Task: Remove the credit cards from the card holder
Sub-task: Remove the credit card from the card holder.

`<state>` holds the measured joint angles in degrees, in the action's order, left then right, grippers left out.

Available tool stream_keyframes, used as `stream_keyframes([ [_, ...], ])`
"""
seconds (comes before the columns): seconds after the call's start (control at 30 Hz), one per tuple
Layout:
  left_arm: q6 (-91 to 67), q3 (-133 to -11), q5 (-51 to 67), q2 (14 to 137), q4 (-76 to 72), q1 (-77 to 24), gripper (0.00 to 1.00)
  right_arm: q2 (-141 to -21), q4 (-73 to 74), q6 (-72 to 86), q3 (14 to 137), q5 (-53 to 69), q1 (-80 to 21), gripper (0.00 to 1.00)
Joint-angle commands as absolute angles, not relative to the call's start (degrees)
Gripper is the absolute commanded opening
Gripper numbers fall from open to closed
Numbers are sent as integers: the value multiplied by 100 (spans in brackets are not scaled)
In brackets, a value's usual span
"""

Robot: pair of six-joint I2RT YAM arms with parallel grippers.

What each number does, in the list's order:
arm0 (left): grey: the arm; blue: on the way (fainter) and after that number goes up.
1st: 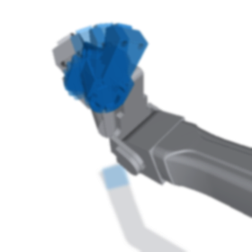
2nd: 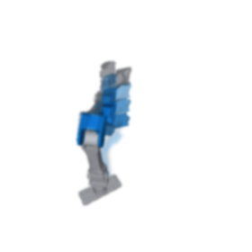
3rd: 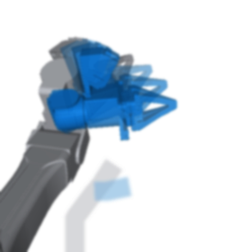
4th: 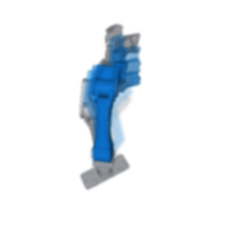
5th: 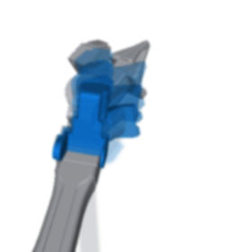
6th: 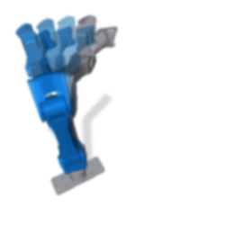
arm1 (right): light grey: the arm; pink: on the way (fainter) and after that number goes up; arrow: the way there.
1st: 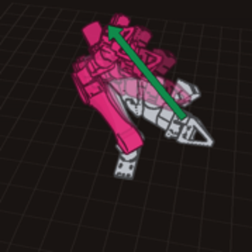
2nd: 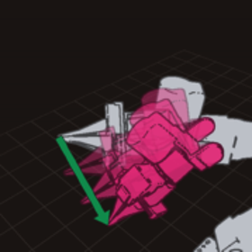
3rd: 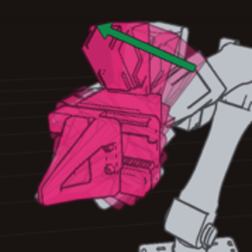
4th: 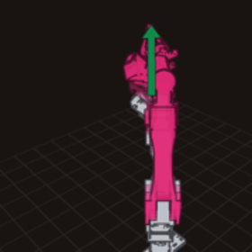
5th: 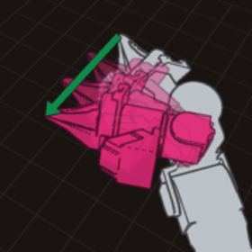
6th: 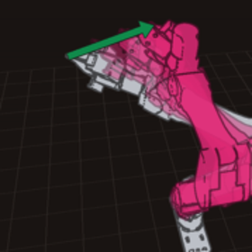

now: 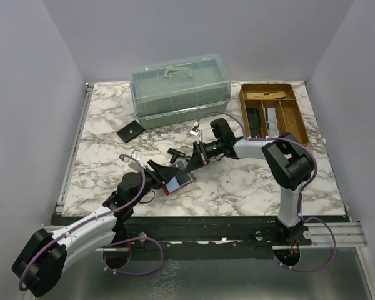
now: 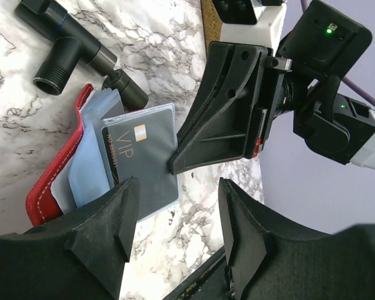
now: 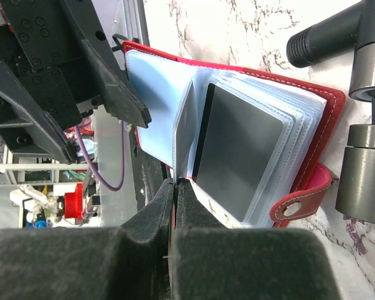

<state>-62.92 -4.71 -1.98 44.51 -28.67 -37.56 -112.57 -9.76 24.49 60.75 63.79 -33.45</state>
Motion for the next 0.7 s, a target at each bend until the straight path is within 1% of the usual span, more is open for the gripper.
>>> stream_keyframes([
  [0.0,-6404,-352,-171,4537,-2912,-3707,59,-11285,-1377,2626,5981,6784,-3329,0],
  [0.4,-6357,-297,-138,4843,-3128,-3639,59,-11210,-2085,3122,5798,7208,-3322,0],
  [0.67,-6386,-342,169,5137,-3647,-3612,57,-11338,-2404,3501,5749,7393,-3322,0],
])
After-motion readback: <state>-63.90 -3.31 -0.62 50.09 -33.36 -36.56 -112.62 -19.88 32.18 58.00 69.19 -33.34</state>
